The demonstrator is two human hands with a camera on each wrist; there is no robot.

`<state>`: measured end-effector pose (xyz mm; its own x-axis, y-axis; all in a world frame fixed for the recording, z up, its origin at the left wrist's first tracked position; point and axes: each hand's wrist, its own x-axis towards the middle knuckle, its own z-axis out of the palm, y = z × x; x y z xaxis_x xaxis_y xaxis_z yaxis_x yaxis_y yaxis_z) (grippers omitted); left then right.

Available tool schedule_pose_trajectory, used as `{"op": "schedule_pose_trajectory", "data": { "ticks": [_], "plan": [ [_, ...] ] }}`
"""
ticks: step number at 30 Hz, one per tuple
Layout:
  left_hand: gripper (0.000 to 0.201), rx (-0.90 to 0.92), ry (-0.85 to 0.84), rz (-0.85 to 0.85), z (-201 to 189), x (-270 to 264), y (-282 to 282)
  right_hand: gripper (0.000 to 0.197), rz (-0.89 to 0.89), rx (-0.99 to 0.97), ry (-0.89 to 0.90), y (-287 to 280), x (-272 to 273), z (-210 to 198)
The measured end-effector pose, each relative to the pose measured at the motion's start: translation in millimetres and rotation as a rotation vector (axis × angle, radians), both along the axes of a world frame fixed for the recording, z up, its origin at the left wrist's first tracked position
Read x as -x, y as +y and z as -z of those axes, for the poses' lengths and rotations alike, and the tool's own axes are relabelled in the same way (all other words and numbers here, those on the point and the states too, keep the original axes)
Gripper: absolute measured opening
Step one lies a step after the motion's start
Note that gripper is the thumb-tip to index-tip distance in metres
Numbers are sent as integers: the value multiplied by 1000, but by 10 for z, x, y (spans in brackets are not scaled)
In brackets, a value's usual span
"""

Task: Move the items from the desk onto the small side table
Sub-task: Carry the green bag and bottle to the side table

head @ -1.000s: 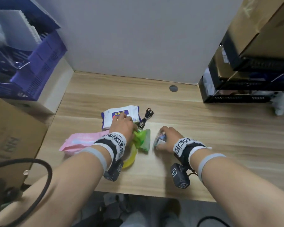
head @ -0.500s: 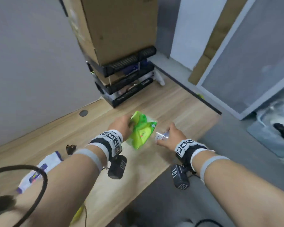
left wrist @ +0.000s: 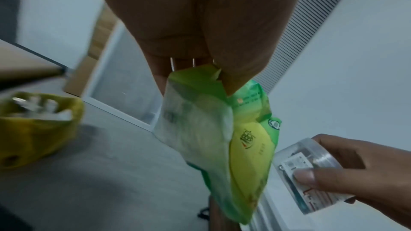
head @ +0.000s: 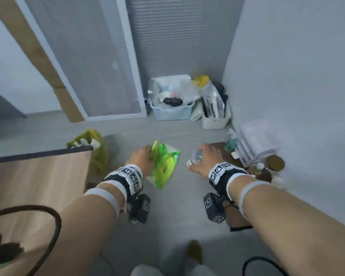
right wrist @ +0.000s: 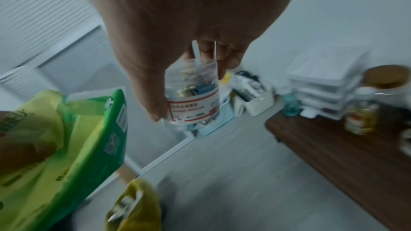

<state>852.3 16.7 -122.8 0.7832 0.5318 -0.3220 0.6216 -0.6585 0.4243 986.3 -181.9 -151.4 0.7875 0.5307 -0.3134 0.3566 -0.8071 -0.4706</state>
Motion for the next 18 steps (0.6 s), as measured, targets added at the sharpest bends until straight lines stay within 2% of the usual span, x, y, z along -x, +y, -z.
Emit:
{"op": "schedule_pose_trajectory", "data": {
  "ticks": [4,8,12,18],
  "plan": [
    [9,45,39,247,267,-928,-643,64,168,79,27,-856,-416,263],
    [14,143,66,472,701,-1667,-1233,65,400,138,85,-1572,-627,722],
    [17,181,123,710,1352,-2323,-1808,70,594,171,238,-2200,-744,1431],
    [17,144,194,988,2476,-2903,-2425,82,949,194,282,-2738,-771,2484]
  ]
}}
